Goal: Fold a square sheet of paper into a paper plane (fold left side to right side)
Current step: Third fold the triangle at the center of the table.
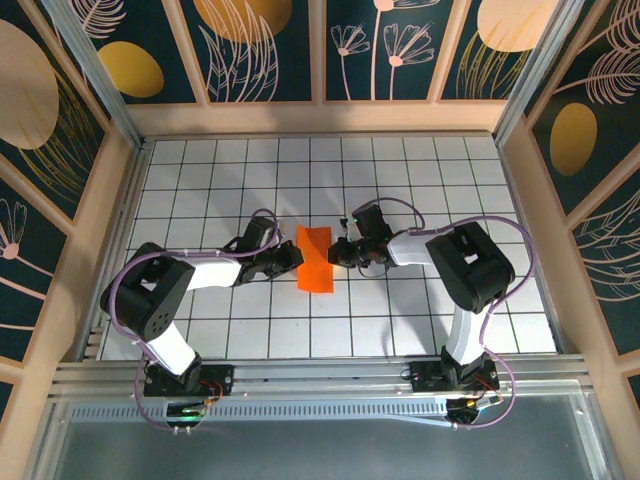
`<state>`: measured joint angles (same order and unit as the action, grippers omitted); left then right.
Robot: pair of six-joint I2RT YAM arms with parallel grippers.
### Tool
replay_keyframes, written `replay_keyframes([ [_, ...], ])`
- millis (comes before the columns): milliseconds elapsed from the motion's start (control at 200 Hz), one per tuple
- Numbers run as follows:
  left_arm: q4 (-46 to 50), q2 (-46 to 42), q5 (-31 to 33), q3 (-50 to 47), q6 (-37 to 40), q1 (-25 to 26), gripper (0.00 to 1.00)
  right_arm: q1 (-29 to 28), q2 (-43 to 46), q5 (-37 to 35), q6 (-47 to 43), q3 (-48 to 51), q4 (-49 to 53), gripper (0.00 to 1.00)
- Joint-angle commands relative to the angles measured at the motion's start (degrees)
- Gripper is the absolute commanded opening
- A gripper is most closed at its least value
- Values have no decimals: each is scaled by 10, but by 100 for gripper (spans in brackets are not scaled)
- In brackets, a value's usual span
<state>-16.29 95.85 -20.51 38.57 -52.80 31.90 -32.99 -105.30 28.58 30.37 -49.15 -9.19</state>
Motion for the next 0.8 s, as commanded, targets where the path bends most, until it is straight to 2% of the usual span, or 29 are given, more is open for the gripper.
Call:
replay_keyframes([
  [0,-8,-23,4,-5,-11,2,2,1,38,-60,-39,-6,6,22],
  [160,-23,-32,-3,-8,-35,3,0,-3,105,-100,-79,26,-4,47],
  [235,-8,-32,-3,1,-38,3,0,-12,143,-125,-96,52,-9,55],
  [355,7,-34,-2,6,-38,2,0,-62,211,-203,-142,97,-9,67],
  [561,3,-32,-10,6,-48,3,0,-192,279,-357,-210,166,-22,80],
  [796,4,-34,-11,5,-49,3,0,-308,259,-496,-281,182,-53,88],
])
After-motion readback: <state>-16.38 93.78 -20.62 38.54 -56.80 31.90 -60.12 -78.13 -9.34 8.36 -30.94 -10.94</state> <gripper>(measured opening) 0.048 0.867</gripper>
